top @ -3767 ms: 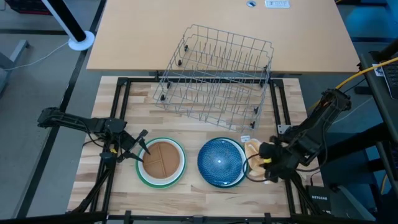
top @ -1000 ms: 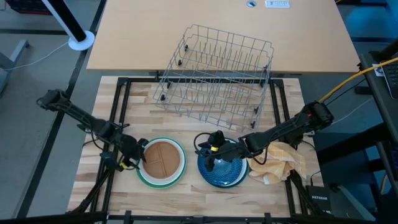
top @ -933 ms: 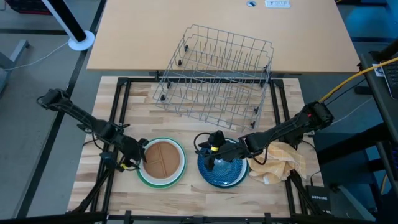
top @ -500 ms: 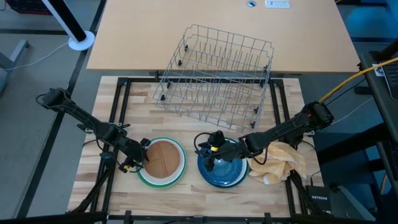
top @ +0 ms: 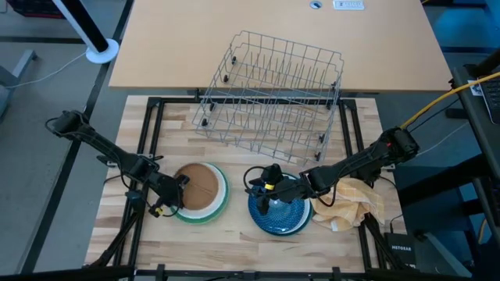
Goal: Sort dishes
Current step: Put the brown plate in the dish rack
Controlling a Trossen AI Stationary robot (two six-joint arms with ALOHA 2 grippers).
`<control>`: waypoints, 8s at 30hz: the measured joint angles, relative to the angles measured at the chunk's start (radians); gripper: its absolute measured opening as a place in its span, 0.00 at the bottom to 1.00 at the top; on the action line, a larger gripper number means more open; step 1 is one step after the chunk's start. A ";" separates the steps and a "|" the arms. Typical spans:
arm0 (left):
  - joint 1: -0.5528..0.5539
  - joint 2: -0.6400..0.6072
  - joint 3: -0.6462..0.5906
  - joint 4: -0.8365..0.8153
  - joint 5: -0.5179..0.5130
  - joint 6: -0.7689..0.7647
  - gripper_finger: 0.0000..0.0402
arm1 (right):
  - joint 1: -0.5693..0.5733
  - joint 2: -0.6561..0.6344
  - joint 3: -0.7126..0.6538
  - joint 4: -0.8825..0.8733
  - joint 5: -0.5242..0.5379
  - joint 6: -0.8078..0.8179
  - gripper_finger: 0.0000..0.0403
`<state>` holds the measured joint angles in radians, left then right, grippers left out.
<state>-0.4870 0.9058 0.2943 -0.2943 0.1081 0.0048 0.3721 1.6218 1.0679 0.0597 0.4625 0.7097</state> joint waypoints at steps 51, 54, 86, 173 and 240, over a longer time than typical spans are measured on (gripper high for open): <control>0.003 -0.048 -0.001 0.319 -0.084 -0.298 0.00 | -0.015 0.354 0.161 0.349 -0.062 -0.645 0.44; 0.003 -0.048 -0.001 0.334 -0.093 -0.312 0.00 | -0.029 0.398 0.225 0.299 -0.130 -0.679 0.44; 0.003 -0.048 -0.001 0.364 -0.095 -0.320 0.00 | -0.127 0.537 0.445 0.042 -0.394 -0.680 0.44; 0.002 -0.048 -0.001 0.297 -0.237 0.003 0.01 | -0.124 0.535 0.444 0.294 -0.410 -0.696 0.04; 0.926 0.356 0.323 1.268 0.156 -0.790 0.00 | -0.641 0.228 1.244 -1.105 -0.031 -0.947 0.29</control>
<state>0.4387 1.2620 0.6170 0.9734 0.2638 -0.7855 -0.2689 1.8494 2.3119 -1.0454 0.4320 -0.2374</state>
